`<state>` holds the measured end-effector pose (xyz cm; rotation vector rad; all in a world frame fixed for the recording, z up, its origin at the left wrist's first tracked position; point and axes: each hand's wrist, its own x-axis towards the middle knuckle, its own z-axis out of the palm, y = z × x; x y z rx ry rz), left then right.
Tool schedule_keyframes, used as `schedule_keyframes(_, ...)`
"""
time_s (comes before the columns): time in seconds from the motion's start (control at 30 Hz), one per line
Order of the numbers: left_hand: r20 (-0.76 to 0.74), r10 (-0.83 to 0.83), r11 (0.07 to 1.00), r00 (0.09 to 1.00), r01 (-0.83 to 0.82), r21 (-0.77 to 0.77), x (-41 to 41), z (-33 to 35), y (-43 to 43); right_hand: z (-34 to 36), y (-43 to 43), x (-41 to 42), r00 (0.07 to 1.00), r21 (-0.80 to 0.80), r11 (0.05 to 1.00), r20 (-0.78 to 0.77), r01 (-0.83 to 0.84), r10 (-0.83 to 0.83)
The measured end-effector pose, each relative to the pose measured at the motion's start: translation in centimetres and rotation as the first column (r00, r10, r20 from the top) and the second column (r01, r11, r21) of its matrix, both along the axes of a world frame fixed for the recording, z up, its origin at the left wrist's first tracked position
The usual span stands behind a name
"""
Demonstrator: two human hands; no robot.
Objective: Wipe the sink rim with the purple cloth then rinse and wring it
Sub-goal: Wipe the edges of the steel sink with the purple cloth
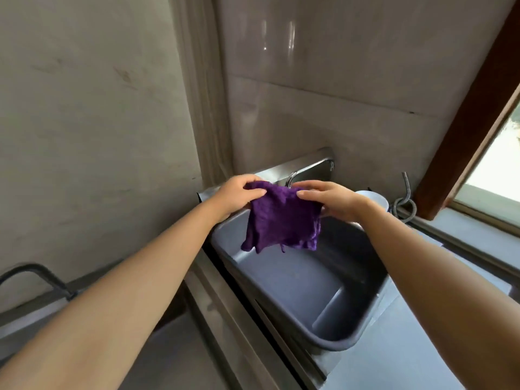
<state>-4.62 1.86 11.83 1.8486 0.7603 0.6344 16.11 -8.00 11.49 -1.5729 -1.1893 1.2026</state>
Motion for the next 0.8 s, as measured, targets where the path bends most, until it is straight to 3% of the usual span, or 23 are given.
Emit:
schedule_keyframes(0.07,-0.002,-0.006,1.000,1.000,0.006,0.014,-1.2,1.4,0.0,1.4,0.1,-0.8,0.990,0.022,0.999,0.140,-0.031,0.027)
schedule_keyframes(0.17,-0.081,-0.029,0.993,0.996,0.038,0.114,-3.0,3.1,-0.4,2.7,0.4,-2.1,0.887,0.034,0.994,0.456,-0.101,0.075)
schedule_keyframes(0.23,-0.090,-0.013,0.988,0.996,0.027,0.151,-4.5,3.8,-0.5,3.2,0.6,-2.9,0.854,0.055,0.990,0.512,-0.132,0.086)
schedule_keyframes(0.4,-0.100,0.074,0.986,0.992,-0.058,0.156,-10.5,4.8,-0.5,4.3,2.1,-7.3,0.939,0.165,0.968,0.320,-0.187,0.127)
schedule_keyframes(0.63,-0.094,0.271,0.962,0.958,-0.269,0.039,-22.9,3.7,-2.5,3.9,5.4,-18.0,0.891,0.097,0.904,0.242,-0.417,0.385)
schedule_keyframes(0.8,-0.080,0.399,0.912,0.914,-0.404,-0.071,-32.1,1.2,-4.8,0.8,6.5,-27.2,0.867,0.045,0.866,0.022,-0.498,0.498)
